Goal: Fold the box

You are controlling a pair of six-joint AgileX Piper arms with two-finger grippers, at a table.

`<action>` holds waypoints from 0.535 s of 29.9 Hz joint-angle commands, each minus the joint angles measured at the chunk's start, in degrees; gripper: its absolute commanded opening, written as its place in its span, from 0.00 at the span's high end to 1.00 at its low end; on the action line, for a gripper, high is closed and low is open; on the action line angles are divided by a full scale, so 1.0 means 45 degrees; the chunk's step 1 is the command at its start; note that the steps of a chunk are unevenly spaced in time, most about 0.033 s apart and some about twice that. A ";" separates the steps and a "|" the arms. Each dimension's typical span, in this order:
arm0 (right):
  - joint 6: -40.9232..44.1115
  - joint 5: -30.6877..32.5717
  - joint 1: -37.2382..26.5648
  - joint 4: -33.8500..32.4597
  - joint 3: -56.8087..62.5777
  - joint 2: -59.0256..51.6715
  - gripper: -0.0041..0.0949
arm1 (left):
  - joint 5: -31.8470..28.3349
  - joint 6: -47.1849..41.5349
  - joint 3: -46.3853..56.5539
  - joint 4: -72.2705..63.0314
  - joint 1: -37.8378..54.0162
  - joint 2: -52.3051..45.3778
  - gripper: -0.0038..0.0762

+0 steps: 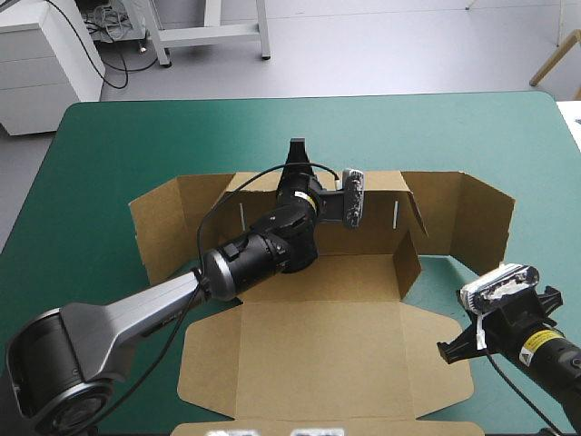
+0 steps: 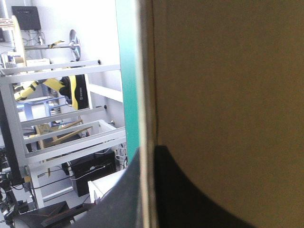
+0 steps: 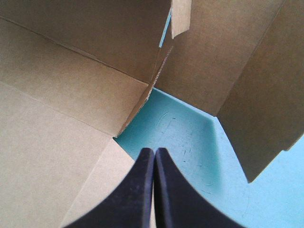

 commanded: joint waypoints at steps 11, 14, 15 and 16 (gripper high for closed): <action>-0.0106 -0.0692 -0.0078 -0.0391 -0.0339 0.0014 0.98 | 0.1398 -0.6363 0.3983 0.7566 -0.2678 -0.1661 0.96; 0.0170 -0.0692 -0.0078 -0.0651 -0.0339 0.0014 0.98 | 0.2023 -0.7695 0.4778 0.8752 -0.3048 -0.1661 0.96; 0.0366 -0.0692 -0.0078 -0.0744 -0.0339 0.0014 0.98 | 0.2188 -0.8043 0.4983 0.8921 -0.3105 -0.1661 0.96; 0.0596 -0.0692 -0.0078 -0.0871 -0.0339 0.0014 0.98 | 0.2288 -0.8257 0.5130 0.8921 -0.3138 -0.1661 0.96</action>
